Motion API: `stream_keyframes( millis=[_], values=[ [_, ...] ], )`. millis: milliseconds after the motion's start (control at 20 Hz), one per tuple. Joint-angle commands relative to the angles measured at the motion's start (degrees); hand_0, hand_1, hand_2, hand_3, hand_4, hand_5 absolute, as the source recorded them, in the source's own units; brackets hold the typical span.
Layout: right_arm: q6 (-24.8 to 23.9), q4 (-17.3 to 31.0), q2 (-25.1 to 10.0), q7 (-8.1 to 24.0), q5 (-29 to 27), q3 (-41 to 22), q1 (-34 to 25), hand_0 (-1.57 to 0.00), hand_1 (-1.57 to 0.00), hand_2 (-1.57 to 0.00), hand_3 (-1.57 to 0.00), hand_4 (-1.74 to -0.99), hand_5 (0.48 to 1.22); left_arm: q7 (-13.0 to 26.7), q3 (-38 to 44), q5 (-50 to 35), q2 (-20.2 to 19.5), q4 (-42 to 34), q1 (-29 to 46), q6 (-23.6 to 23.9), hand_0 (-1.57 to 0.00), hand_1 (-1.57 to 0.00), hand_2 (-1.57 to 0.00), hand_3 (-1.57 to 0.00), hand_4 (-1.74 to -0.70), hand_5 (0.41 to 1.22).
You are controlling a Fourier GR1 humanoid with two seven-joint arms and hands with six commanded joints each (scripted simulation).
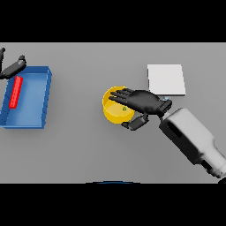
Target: Pick up the red beaker and tilt it to pour out 1 green nut into yellow bowl. Pick up the yellow bowl and place it on the metallic measuring scale.
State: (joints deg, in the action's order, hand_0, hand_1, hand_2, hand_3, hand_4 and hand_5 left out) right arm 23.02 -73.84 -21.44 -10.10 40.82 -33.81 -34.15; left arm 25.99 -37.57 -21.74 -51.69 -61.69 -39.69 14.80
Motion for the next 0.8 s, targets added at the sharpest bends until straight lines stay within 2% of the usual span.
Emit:
stream_keyframes(
  millis=[0, 250, 500, 750],
  values=[
    [0.21, 1.25, 0.11, -0.51, 0.51, -0.65, -0.64, 0.0, 0.0, 0.0, 0.0, -1.234, 0.66, 0.39, -0.24, 0.24, 0.47, 0.12, -0.24, 0.32, 0.0, 0.0, 0.0, 0.0, -0.8, 0.728],
    [1.34, 4.74, 0.76, -1.6, 1.69, -2.62, -2.07, 0.0, 0.0, 0.0, 0.0, -1.265, 0.68, -1.24, 0.06, 0.26, 0.59, 1.6, -0.25, -0.38, 0.0, 0.0, 0.0, 0.0, -0.8, 0.723],
    [2.3, 7.3, 1.9, -2.44, 1.79, -3.52, -3.26, 0.0, 0.0, 0.0, 0.0, -1.281, 0.702, -0.2, -0.3, 0.34, -0.31, -1.14, 0.4, 0.56, 0.0, 0.0, 0.0, 0.0, -0.79, 0.727],
    [0.66, 9.58, 2.7, -3.88, 2.19, -3.73, -3.65, 0.0, 0.0, -0.03, -0.06, -1.293, 0.738, 0.54, -0.77, 0.57, -0.36, -2.15, 0.99, 1.29, 0.0, 0.0, 0.0, 0.0, -0.79, 0.73]
  ],
)
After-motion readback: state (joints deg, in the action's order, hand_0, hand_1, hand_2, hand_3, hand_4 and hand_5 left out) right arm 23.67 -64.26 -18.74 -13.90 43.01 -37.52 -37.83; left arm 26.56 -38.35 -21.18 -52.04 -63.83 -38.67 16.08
